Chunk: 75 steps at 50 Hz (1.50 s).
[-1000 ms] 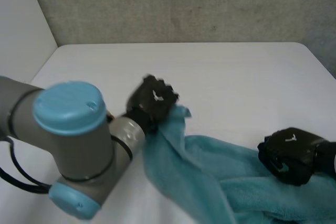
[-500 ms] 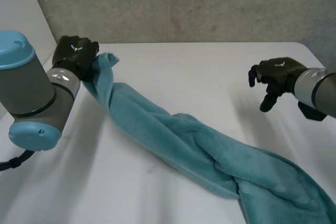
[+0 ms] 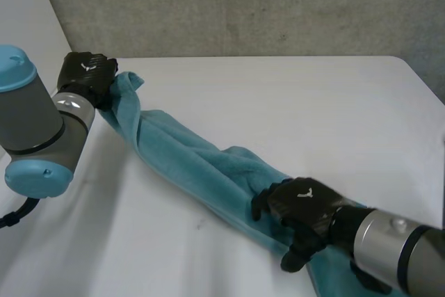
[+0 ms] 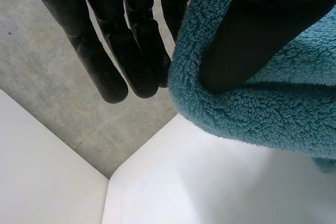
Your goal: Fold the laundry
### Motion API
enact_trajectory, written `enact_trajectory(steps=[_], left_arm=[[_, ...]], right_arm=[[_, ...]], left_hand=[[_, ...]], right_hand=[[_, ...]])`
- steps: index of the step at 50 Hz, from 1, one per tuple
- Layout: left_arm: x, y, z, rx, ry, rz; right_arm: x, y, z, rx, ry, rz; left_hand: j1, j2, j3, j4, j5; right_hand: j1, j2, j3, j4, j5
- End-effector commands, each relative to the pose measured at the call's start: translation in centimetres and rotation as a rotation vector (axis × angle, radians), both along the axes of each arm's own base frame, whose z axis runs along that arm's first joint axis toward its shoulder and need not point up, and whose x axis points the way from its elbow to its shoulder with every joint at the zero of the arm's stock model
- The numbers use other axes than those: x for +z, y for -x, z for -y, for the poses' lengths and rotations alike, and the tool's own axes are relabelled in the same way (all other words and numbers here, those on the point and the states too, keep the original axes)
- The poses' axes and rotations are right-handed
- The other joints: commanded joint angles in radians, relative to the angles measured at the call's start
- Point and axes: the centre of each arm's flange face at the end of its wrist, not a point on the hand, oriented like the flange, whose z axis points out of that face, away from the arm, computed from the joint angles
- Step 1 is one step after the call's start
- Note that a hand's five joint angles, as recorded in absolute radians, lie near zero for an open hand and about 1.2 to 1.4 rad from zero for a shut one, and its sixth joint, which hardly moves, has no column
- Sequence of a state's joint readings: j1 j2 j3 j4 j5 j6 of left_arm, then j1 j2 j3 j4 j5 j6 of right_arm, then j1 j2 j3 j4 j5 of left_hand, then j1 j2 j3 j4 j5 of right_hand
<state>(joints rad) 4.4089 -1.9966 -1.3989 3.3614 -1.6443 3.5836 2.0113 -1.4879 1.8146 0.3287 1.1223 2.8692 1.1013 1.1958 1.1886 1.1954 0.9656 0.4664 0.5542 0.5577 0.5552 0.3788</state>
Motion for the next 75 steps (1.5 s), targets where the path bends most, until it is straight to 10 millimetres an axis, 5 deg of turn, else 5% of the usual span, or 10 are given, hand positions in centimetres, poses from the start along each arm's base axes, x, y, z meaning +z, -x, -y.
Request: enact_trajectory(steps=[1, 10, 29, 51, 58, 62, 66, 72, 75], left_arm=[[0.8, 0.0, -0.2, -0.002, 0.018, -0.007], [0.3, 0.1, -0.6, -0.009, 0.002, -0.001], [0.2, 0.1, -0.6, -0.012, 0.0, -0.001], [0.1, 0.0, -0.7, -0.009, -0.004, 0.001], [0.1, 0.0, -0.7, -0.009, -0.004, 0.001], [0.1, 0.0, -0.7, -0.009, -0.004, 0.001], [0.1, 0.0, -0.6, -0.005, -0.005, 0.001], [0.0, 0.0, -1.1, -0.005, -0.017, 0.005], [1.2, -0.4, -2.1, -0.006, 0.003, -0.003]], right_arm=[[-3.8, -1.3, 0.8, -0.034, -0.022, 0.022], [-6.7, -0.8, 3.0, -0.172, 0.035, -0.084], [-7.2, -1.4, 2.5, -0.149, 0.111, -0.109], [-7.9, -1.2, 2.0, -0.131, 0.124, -0.128], [-8.5, -1.2, 1.9, -0.115, 0.146, -0.143], [-8.6, -1.1, 2.2, -0.118, 0.164, -0.149], [-7.2, -1.0, 3.3, -0.163, 0.231, -0.125], [0.1, -1.1, 4.9, -0.232, 0.437, 0.004], [3.3, 0.5, 7.3, -0.305, 0.474, -0.005]], left_hand=[[0.295, 0.2, 0.208, 0.201, 0.256], [0.295, 0.2, 0.208, 0.201, 0.256], [0.295, 0.2, 0.208, 0.201, 0.256], [0.295, 0.2, 0.208, 0.201, 0.256], [0.295, 0.2, 0.208, 0.201, 0.256], [0.295, 0.2, 0.208, 0.201, 0.256], [0.295, 0.2, 0.208, 0.201, 0.256], [0.281, 0.186, 0.193, 0.187, 0.242], [0.266, 0.171, 0.179, 0.172, 0.227]], right_hand=[[0.159, 0.071, 0.068, 0.07, 0.072], [0.15, 0.062, 0.059, 0.061, 0.063], [0.437, 0.349, 0.346, 0.348, 0.35], [0.297, 0.209, 0.205, 0.208, 0.21], [0.446, 0.358, 0.355, 0.357, 0.359], [0.929, 0.841, 0.837, 0.84, 0.842], [0.93, 0.842, 0.839, 0.841, 0.843], [0.93, 0.842, 0.839, 0.841, 0.843], [0.93, 0.842, 0.839, 0.841, 0.843]])
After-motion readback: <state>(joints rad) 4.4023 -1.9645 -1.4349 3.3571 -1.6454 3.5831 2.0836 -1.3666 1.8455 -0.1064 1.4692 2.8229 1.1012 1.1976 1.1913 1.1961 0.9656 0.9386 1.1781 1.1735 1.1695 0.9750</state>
